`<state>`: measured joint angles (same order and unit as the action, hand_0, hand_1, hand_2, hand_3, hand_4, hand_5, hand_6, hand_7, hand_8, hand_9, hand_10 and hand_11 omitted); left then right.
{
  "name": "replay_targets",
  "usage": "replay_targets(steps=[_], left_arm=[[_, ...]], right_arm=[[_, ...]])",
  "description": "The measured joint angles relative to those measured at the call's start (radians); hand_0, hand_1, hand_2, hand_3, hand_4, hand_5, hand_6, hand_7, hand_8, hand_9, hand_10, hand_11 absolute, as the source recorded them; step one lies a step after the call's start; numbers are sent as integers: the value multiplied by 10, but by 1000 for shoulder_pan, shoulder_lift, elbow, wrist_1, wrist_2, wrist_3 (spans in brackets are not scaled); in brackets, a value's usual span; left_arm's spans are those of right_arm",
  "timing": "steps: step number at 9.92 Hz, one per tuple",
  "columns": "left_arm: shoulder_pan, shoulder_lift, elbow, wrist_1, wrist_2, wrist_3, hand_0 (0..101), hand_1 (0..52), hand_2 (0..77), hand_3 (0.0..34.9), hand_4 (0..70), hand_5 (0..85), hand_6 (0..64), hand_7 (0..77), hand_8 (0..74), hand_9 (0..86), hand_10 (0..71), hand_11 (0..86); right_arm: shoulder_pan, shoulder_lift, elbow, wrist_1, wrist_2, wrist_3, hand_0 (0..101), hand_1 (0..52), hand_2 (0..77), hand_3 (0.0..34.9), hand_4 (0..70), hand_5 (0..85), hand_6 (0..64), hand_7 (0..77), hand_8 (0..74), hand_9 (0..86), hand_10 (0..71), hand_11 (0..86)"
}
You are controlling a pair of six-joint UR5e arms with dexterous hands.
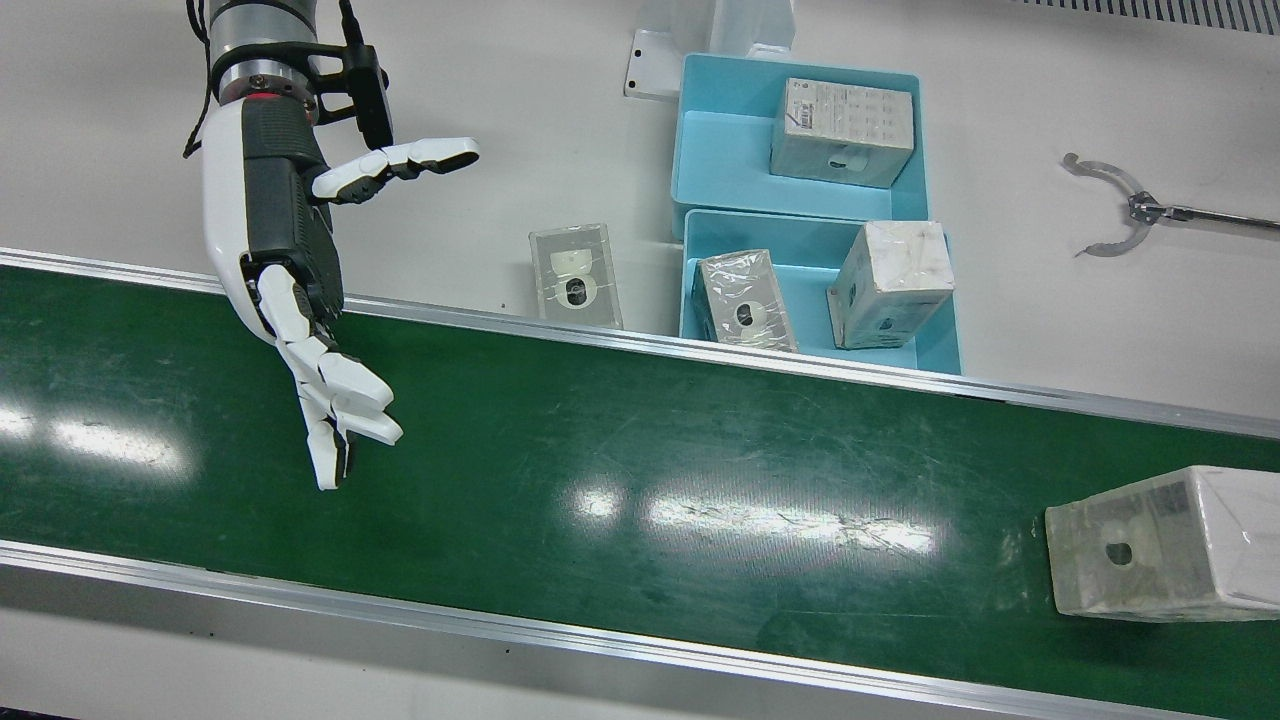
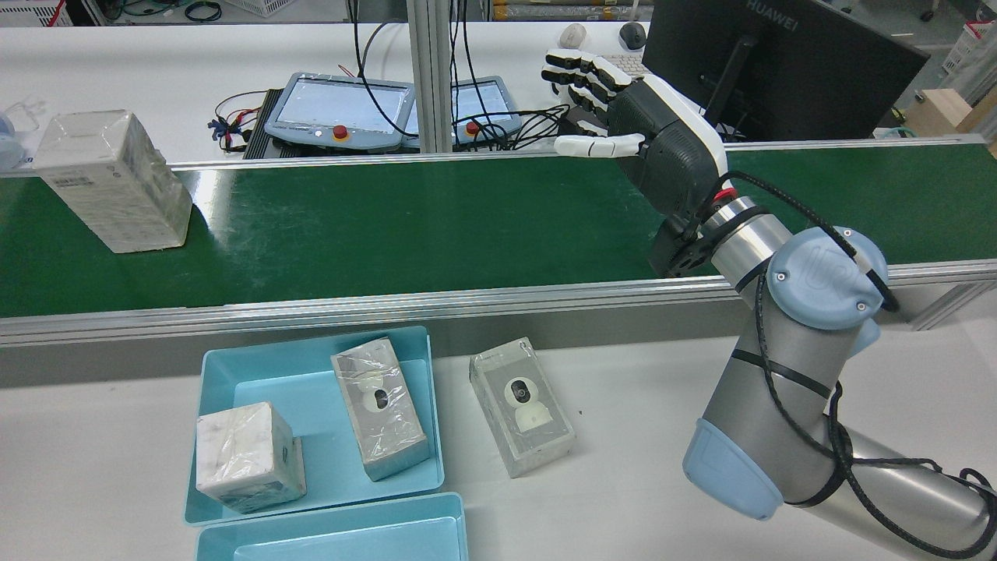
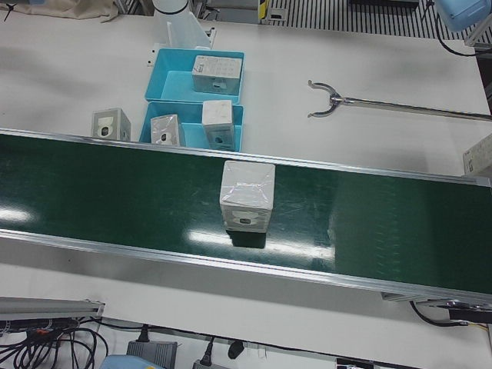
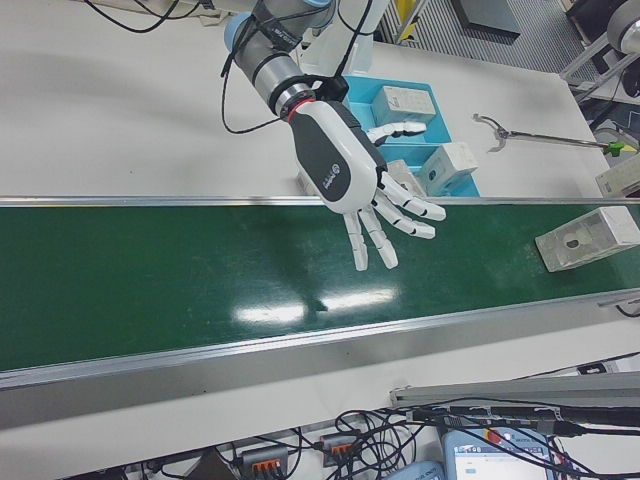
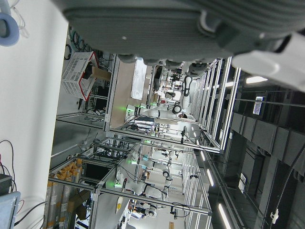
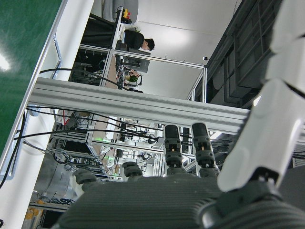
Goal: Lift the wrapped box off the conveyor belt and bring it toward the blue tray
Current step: 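Hold the right hand open above the belt as the wrapped box approaches, then lower the open right hand toward the belt in the box's path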
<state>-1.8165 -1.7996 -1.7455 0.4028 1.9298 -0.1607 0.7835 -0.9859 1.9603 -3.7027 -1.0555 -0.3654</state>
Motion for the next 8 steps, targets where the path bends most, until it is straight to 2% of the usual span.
replay_targets(steps=[1,6,7,8], left_arm=[[0,0,0,0,0,0,0,0,11,0,5,5,5,5,5,5,0,0],[0,0,0,0,0,0,0,0,11,0,0,5,0,5,5,0,0,0],[0,0,0,0,0,0,0,0,5,0,5,5,0,5,5,0,5,0],[0,0,0,0,0,0,0,0,5,0,5,5,0,5,5,0,5,0]], right_arm=[[7,15,-21,-2,0,-4,455,136,180,303,76,235,0,224,5,49,0,16],[43,108,-141,7,-2,-5,443,115,169,303,71,229,0,224,5,49,5,11],[42,119,-158,9,-3,-5,430,115,169,304,71,229,0,218,5,49,5,11],[39,125,-170,11,-5,-5,428,93,164,303,71,229,0,218,5,49,5,11]])
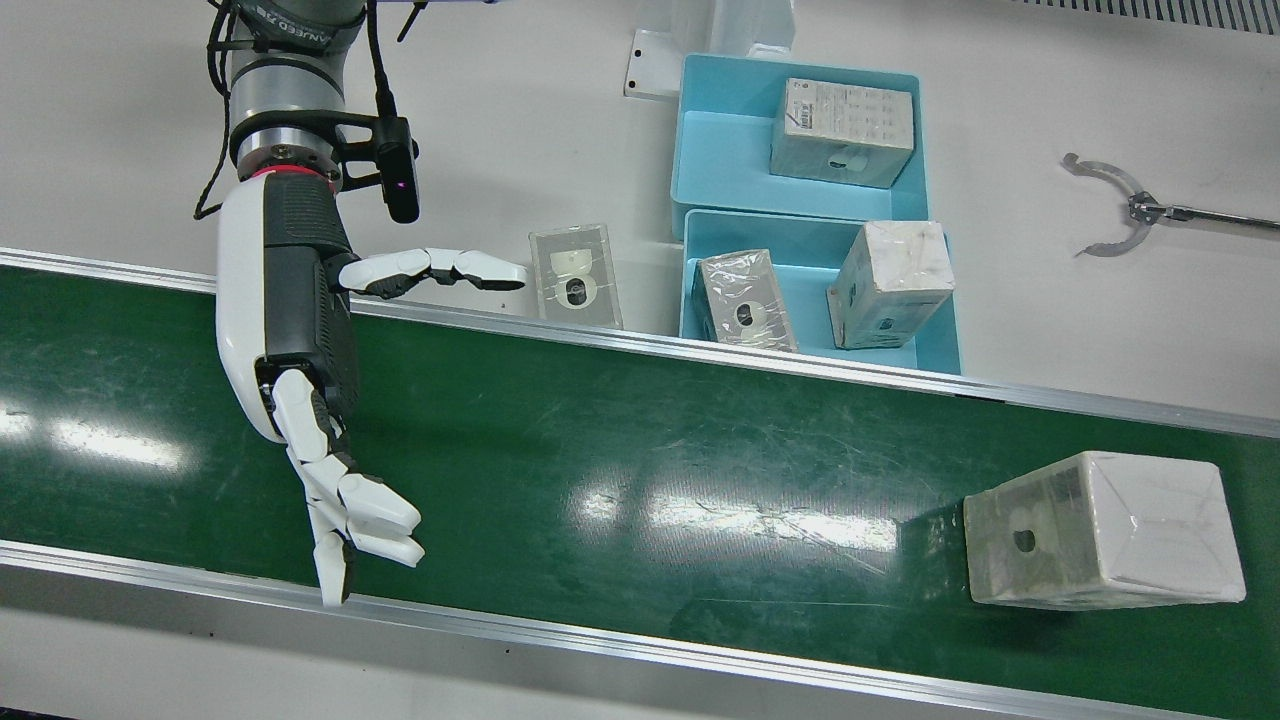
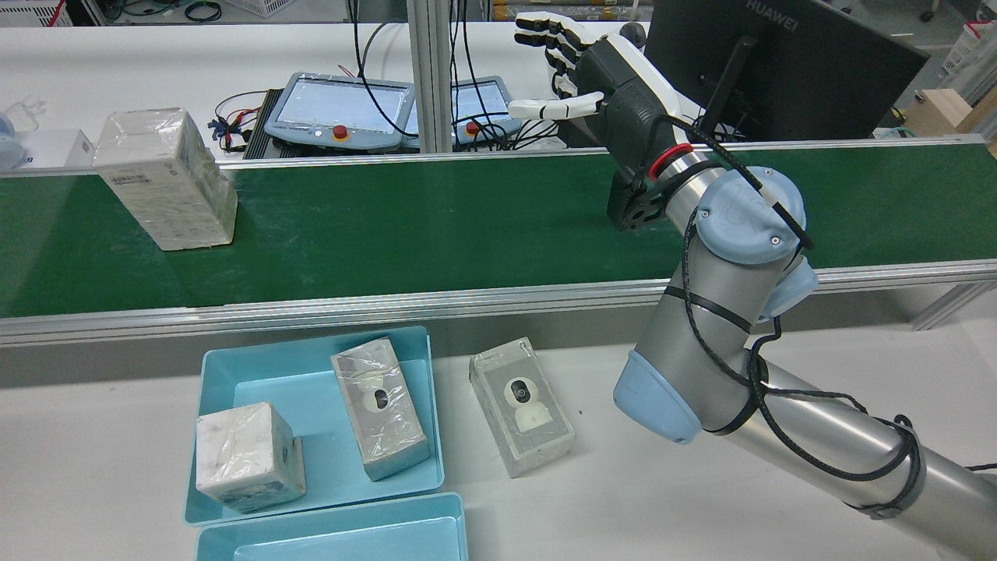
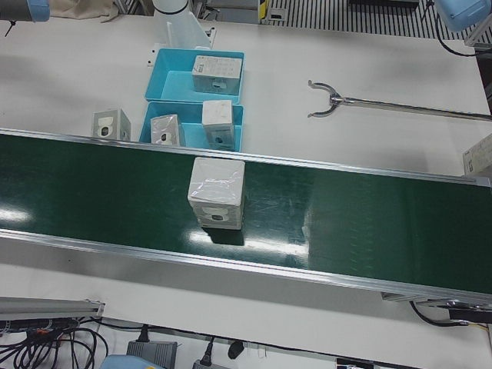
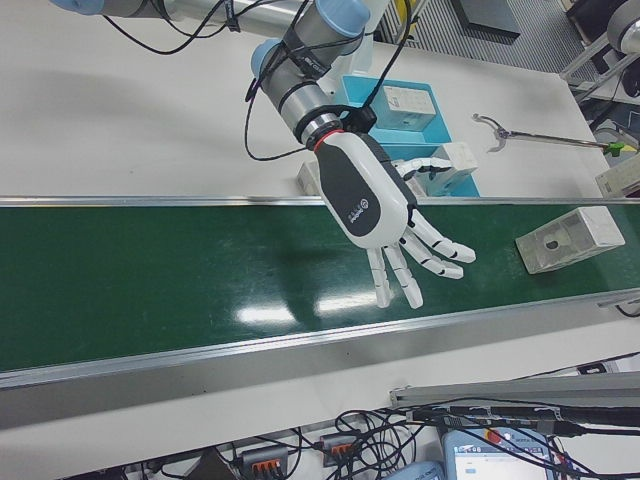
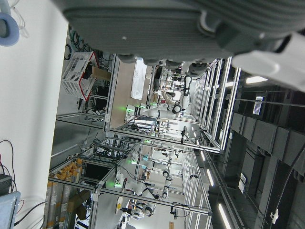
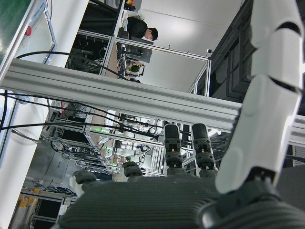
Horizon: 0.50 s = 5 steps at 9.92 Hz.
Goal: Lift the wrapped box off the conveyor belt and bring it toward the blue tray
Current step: 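Lower the open right hand toward the belt in the box's path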
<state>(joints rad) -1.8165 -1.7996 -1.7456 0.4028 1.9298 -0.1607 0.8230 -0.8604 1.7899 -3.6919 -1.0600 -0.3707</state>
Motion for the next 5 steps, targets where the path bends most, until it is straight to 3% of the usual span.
replay_targets(steps=[3,4,5], left_arm=[[0,0,0,0,0,0,0,0,5,0,5,5,0,5,5,0,5,0],[0,0,0,0,0,0,0,0,5,0,5,5,0,5,5,0,5,0],[0,0,0,0,0,0,0,0,5,0,5,5,5,5,5,0,5,0]], right_arm=[[-29,6,-20,28,-4,0,422,104,158,301,71,229,0,218,5,49,5,11],[-39,-2,-24,74,-10,2,395,54,98,300,27,202,0,185,5,44,5,11],[-41,-18,-31,150,-32,-1,369,98,109,301,0,142,0,169,5,38,5,11]])
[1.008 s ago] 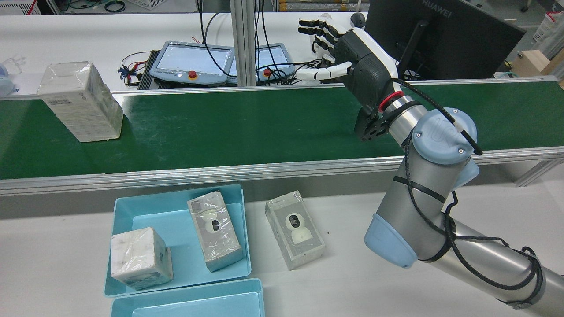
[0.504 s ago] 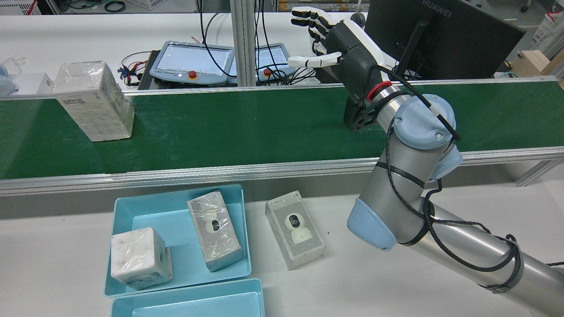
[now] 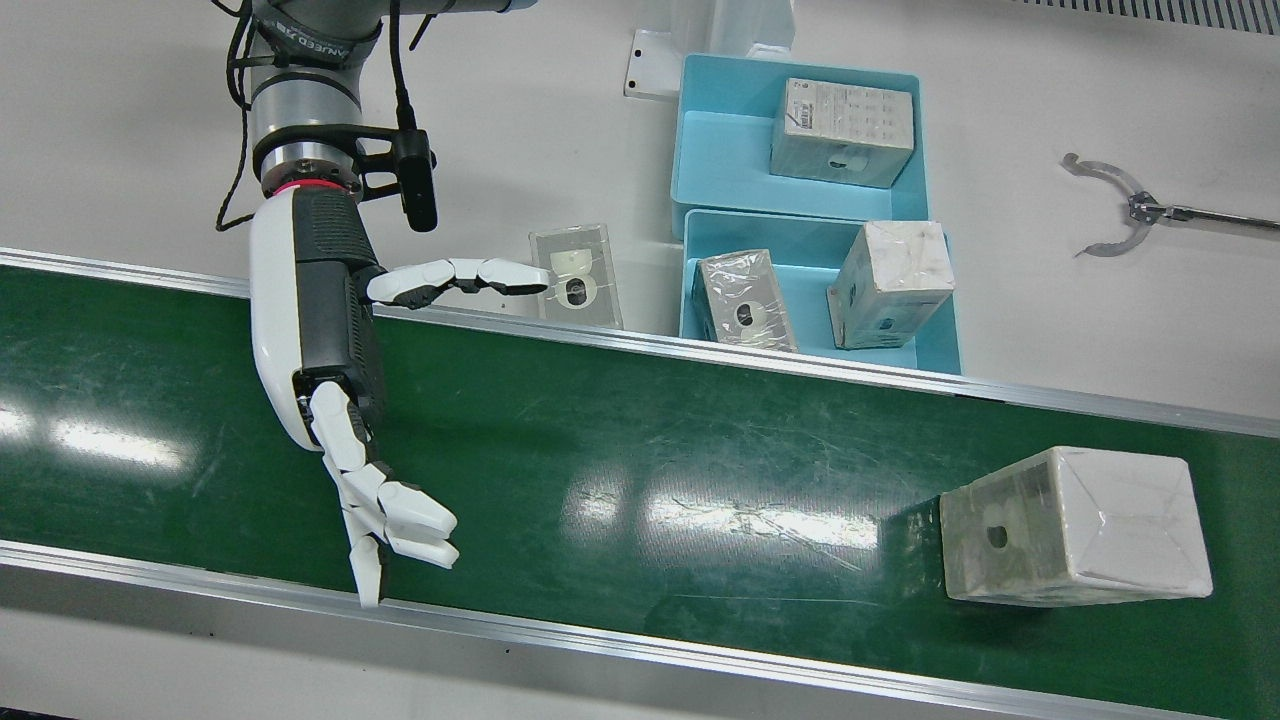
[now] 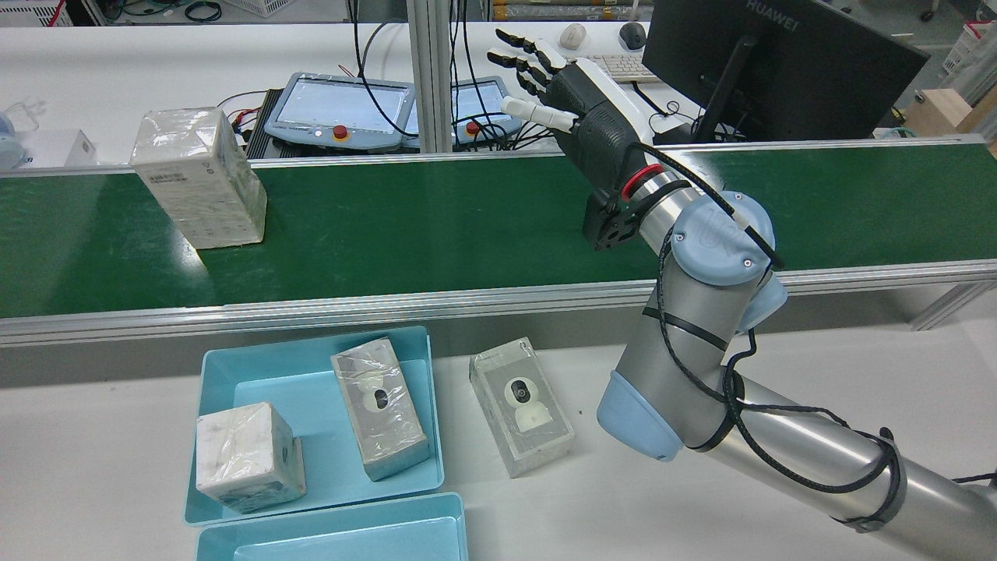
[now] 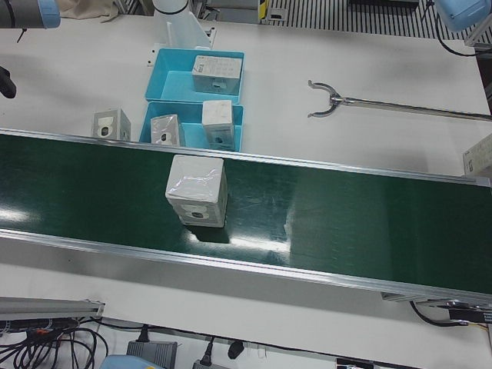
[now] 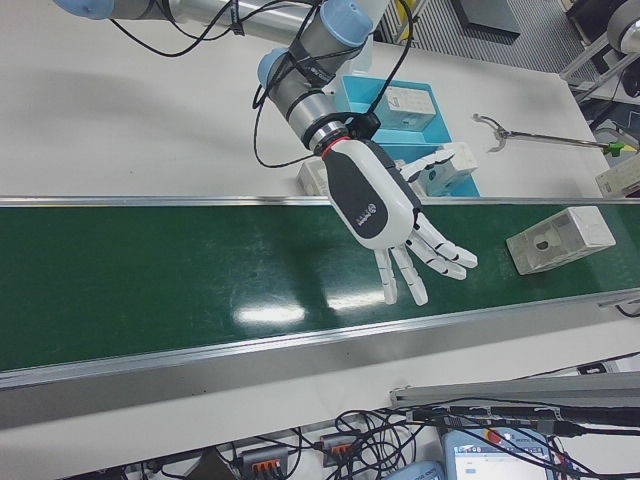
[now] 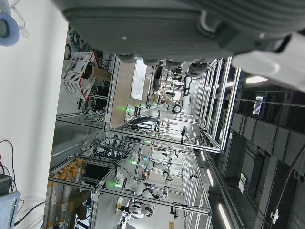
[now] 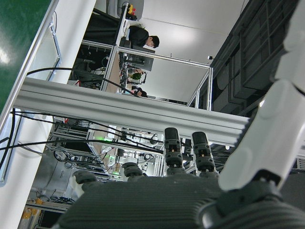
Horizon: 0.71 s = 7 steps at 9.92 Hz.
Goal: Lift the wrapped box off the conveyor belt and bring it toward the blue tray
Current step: 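Lower the open right hand toward the belt in the box's path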
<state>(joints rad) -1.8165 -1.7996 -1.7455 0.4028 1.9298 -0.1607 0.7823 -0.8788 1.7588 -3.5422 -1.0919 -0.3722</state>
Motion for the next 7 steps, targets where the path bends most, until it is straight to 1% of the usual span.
replay_targets(steps=[1,2,3,4,5,6,7], left_arm=[[0,0,0,0,0,0,0,0,5,0,5,5,5,5,5,0,5,0],[0,0,0,0,0,0,0,0,11,0,0,5,0,5,0,5,5,0],[0,0,0,0,0,0,0,0,5,0,5,5,0,5,5,0,5,0],[0,0,0,0,0,0,0,0,11,0,5,5,0,5,5,0,5,0],[0,0,0,0,0,0,0,0,11,0,5,5,0,5,5,0,5,0],[0,0,0,0,0,0,0,0,5,0,5,5,0,5,5,0,5,0],[0,0,0,0,0,0,0,0,5,0,5,5,0,5,5,0,5,0]], right_arm=[[5,-17,-5,65,-24,-10,369,98,109,301,0,142,0,169,5,38,5,11],[14,-29,-5,84,-38,-19,375,65,98,300,65,158,0,196,33,33,5,11],[21,-36,-3,60,-44,-25,348,65,44,301,125,175,0,213,109,27,5,11],[27,-39,3,9,-45,-27,411,65,44,301,109,175,0,218,11,27,5,11],[30,-40,21,-56,-39,-27,411,65,44,301,109,175,0,218,11,27,5,11],[31,-40,42,-108,-28,-26,468,136,185,300,87,229,0,224,0,54,0,11],[35,-42,67,-144,-20,-25,461,131,164,300,49,213,0,213,0,54,5,11]])
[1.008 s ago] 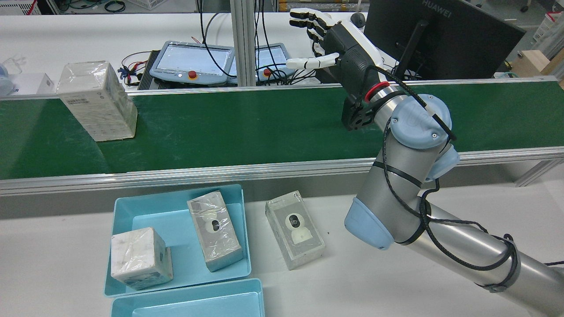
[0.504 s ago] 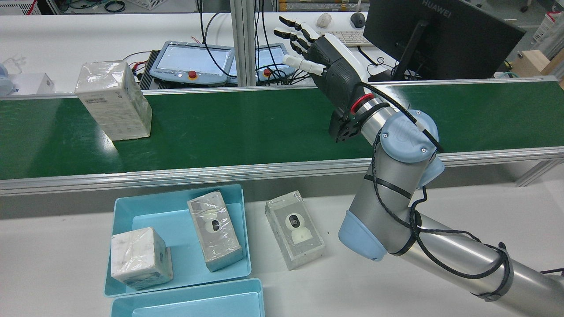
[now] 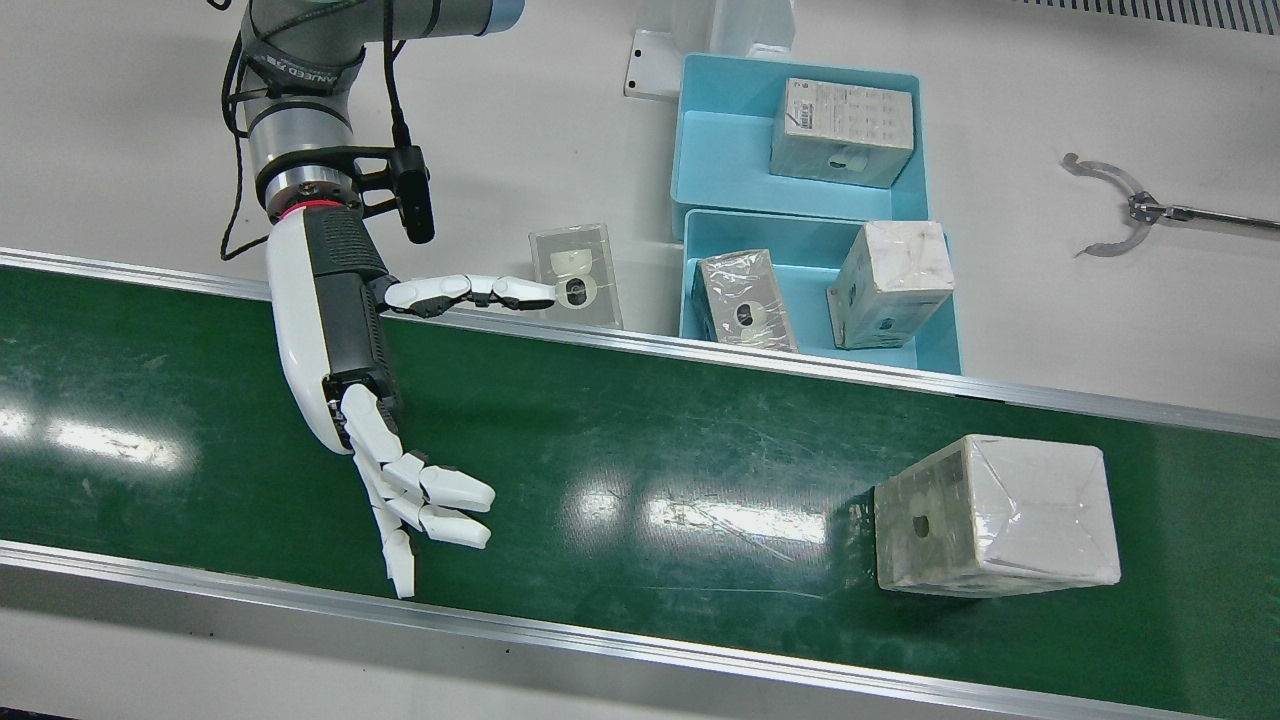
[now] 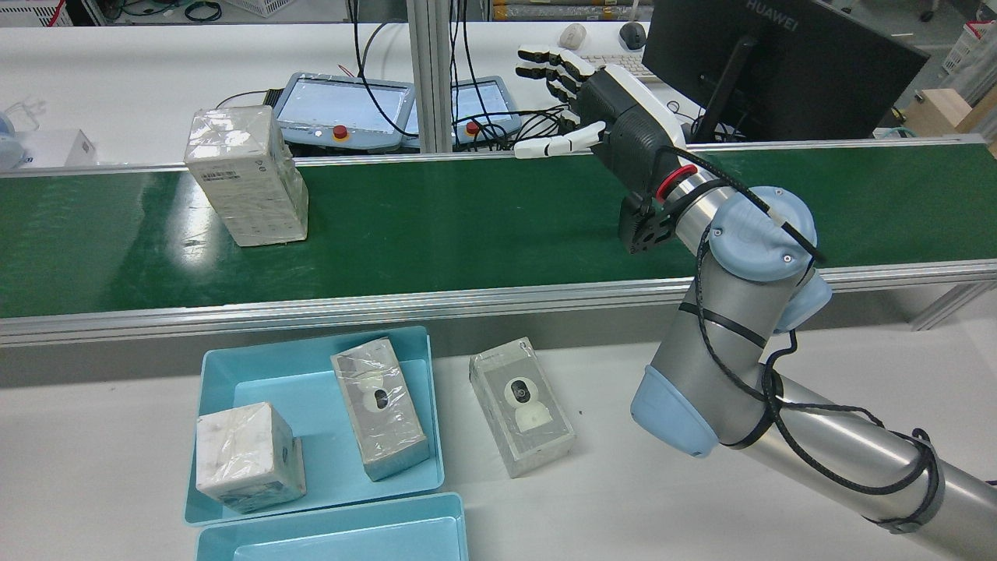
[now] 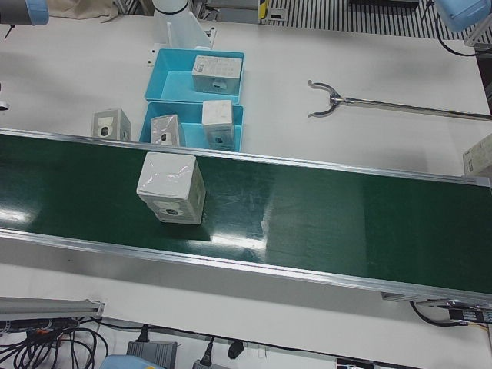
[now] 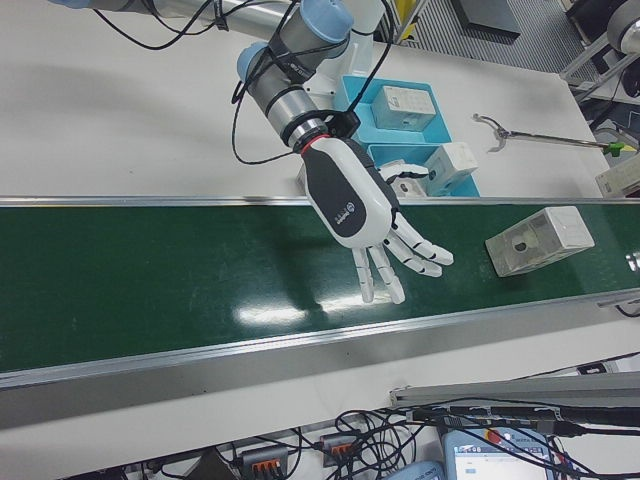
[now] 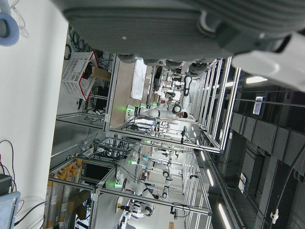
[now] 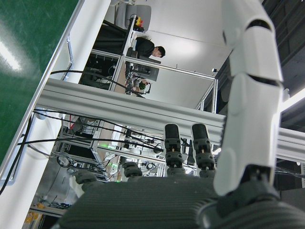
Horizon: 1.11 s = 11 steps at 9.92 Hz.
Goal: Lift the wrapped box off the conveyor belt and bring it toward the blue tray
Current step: 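Lower the open right hand toward the belt in the box's path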
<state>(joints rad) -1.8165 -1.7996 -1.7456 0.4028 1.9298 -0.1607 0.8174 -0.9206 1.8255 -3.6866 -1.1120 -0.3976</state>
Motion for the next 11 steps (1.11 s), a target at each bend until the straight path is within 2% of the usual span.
replay_targets(steps=[1,3,5,7,8,11], left_arm=[[0,0,0,0,0,0,0,0,5,0,0,5,5,5,5,0,0,0],[0,0,0,0,0,0,0,0,5,0,5,5,5,5,5,0,0,0],[0,0,0,0,0,0,0,0,11,0,5,5,5,5,5,5,5,0],[0,0,0,0,0,0,0,0,11,0,5,5,0,5,0,5,5,0],[0,0,0,0,0,0,0,0,11,0,5,5,5,5,0,0,5,0],[0,0,0,0,0,0,0,0,5,0,5,5,5,5,5,0,0,0]], right_arm=[[5,0,16,-26,5,1,458,131,164,301,33,202,0,196,0,33,5,11],[10,11,25,-54,8,-1,455,131,175,299,44,207,0,207,0,44,5,11],[13,32,2,-54,10,-5,454,147,180,298,44,207,0,207,0,54,5,11],[13,46,-17,-49,12,-8,455,142,191,300,60,218,0,218,0,54,5,11],[13,55,-30,-46,13,-9,454,142,191,300,60,224,0,218,0,54,11,38],[9,88,-74,-42,14,-9,455,142,202,299,65,224,0,224,0,54,16,22]])
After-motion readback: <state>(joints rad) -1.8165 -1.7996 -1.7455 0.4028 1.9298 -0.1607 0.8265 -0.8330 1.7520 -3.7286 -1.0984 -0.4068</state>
